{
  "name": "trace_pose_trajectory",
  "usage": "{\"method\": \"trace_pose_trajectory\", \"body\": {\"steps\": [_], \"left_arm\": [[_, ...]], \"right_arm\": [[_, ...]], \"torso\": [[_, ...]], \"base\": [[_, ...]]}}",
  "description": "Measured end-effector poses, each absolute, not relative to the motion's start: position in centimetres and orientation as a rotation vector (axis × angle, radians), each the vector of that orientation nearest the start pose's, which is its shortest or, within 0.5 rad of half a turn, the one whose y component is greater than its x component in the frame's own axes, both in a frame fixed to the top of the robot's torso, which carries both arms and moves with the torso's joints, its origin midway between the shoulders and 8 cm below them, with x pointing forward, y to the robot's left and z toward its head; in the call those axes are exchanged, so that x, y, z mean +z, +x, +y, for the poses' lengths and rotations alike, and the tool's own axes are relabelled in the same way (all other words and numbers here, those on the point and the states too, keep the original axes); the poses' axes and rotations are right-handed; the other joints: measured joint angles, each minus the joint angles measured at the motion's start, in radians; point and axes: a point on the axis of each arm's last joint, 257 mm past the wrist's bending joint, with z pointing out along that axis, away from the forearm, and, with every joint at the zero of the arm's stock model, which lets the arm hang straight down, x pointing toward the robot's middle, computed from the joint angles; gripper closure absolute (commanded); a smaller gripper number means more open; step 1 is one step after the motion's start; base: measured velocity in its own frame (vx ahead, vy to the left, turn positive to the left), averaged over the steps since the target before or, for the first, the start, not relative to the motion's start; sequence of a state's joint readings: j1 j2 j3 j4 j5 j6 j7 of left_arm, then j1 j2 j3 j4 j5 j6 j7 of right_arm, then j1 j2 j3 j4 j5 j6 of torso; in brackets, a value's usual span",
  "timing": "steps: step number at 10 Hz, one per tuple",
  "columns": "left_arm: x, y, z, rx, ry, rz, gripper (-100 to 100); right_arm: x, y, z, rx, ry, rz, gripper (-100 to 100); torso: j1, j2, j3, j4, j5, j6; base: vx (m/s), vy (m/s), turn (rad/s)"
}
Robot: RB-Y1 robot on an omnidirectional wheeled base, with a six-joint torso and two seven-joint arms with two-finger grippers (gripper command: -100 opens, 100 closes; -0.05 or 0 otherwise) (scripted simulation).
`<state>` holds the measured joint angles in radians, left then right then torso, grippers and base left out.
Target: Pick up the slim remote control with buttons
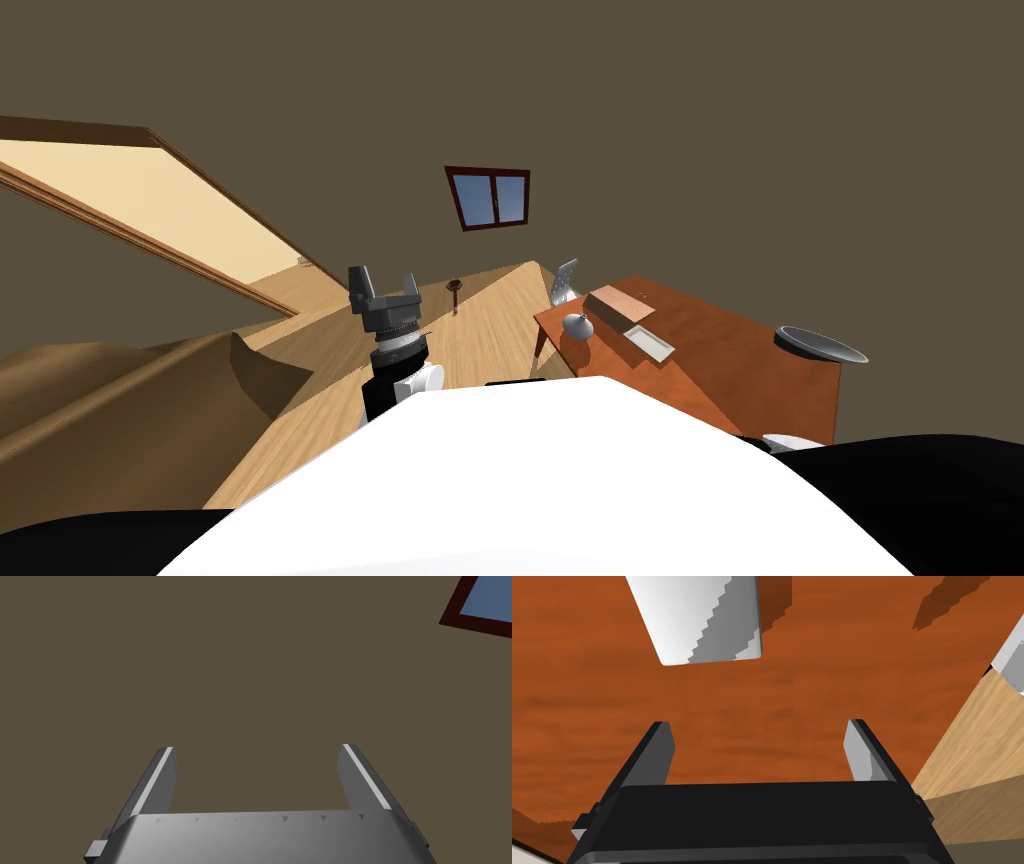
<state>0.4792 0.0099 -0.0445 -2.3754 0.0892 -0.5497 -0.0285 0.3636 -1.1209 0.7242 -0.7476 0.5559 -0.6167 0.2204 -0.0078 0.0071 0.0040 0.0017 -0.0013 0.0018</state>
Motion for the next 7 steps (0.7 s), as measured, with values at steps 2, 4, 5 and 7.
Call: {"method": "trace_pose_trajectory", "body": {"steps": [2,4,5,7], "left_arm": [[8.0,31.4,26.8,-1.419,-0.571,0.457,0],[8.0,31.4,26.8,-1.42,-0.571,0.457,0],[8.0,31.4,26.8,-1.42,-0.571,0.456,0],[8.0,31.4,26.8,-1.42,-0.571,0.457,0]], "right_arm": [[-51.1,0.8,-60.1,0.049,-0.412,2.961,-100],[-51.3,-1.3,-61.0,0.028,-0.433,3.01,-100],[-51.7,-3.0,-61.2,0.021,-0.444,3.048,-100],[-51.7,-4.4,-61.1,0.021,-0.458,3.08,0]], "torso": [[0.005,-0.003,-0.001,0.0,0.0,0.001],[0.005,-0.001,0.0,0.0,0.001,0.0],[0.004,0.004,0.002,0.001,0.0,0.001],[0.005,0.0,0.0,0.0,0.0,0.001]], "base": [[-0.044,-0.032,0.03],[-0.135,-0.057,0.097],[-0.172,-0.073,0.043],[-0.041,-0.02,0.0]]}}
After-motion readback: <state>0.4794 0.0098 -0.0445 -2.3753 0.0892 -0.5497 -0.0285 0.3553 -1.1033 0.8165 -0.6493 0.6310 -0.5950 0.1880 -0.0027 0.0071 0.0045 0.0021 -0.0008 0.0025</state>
